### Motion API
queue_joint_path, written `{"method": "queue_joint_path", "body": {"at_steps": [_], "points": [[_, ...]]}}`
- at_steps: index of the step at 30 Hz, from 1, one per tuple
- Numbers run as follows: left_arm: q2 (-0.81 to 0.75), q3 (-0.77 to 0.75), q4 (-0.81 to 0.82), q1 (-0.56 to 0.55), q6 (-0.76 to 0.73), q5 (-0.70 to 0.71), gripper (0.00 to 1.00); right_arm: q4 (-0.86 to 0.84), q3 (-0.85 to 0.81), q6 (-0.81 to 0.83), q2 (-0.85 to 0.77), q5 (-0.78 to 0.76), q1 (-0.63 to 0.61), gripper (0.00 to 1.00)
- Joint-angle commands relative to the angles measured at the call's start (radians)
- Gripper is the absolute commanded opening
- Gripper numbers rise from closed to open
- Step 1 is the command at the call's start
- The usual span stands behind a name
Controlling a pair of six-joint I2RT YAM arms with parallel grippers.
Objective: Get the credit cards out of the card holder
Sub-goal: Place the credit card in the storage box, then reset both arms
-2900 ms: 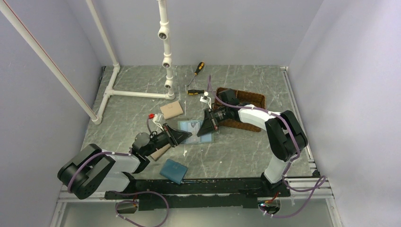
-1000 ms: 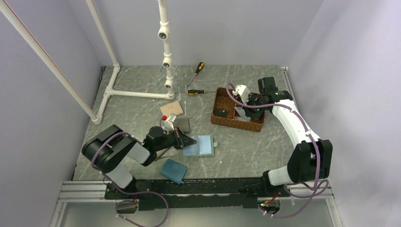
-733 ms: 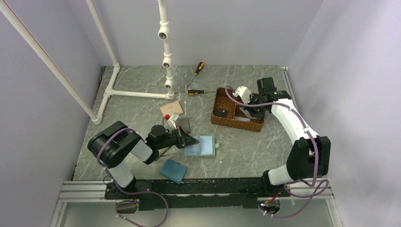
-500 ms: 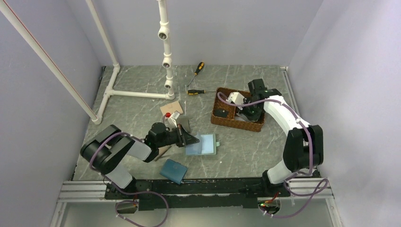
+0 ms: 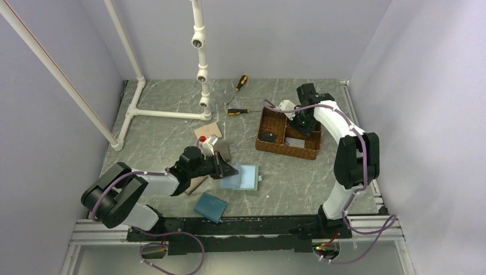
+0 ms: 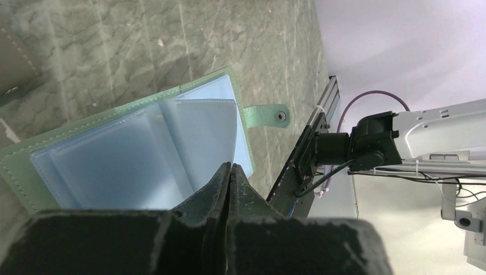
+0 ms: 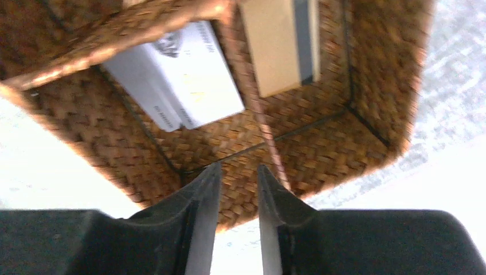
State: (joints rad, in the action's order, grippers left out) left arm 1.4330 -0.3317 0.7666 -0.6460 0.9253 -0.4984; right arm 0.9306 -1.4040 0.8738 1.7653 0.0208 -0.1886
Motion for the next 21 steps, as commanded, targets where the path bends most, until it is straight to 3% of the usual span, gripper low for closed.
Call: {"method": "queue_joint_path", "body": {"at_steps": [1,3,6,11,15,21], "points": [[-0.069,-0.015,-0.05,-0.006,-0.045,0.034,0.06,-0.095,-0.028,-0.113,-0.073,-0.082,0.024,0.34],[-0.096,-0.023,-0.1,-0.007,-0.065,0.052,0.08,-0.105,-0.018,-0.143,-0.115,-0.045,0.036,0.35],[-0.131,-0.044,-0.195,-0.009,-0.098,0.08,0.11,-0.093,0.015,-0.174,-0.221,0.156,0.061,0.4],[-0.117,-0.076,-0.243,-0.015,-0.116,0.074,0.11,-0.122,0.168,-0.122,-0.4,0.592,0.091,0.61],[-0.09,-0.113,-0.264,-0.037,-0.127,0.082,0.11,-0.149,0.265,-0.084,-0.469,0.78,0.141,0.73],[-0.209,-0.137,-0.444,-0.064,-0.186,0.221,0.13,-0.116,0.29,-0.026,-0.471,0.916,0.176,0.74]]}}
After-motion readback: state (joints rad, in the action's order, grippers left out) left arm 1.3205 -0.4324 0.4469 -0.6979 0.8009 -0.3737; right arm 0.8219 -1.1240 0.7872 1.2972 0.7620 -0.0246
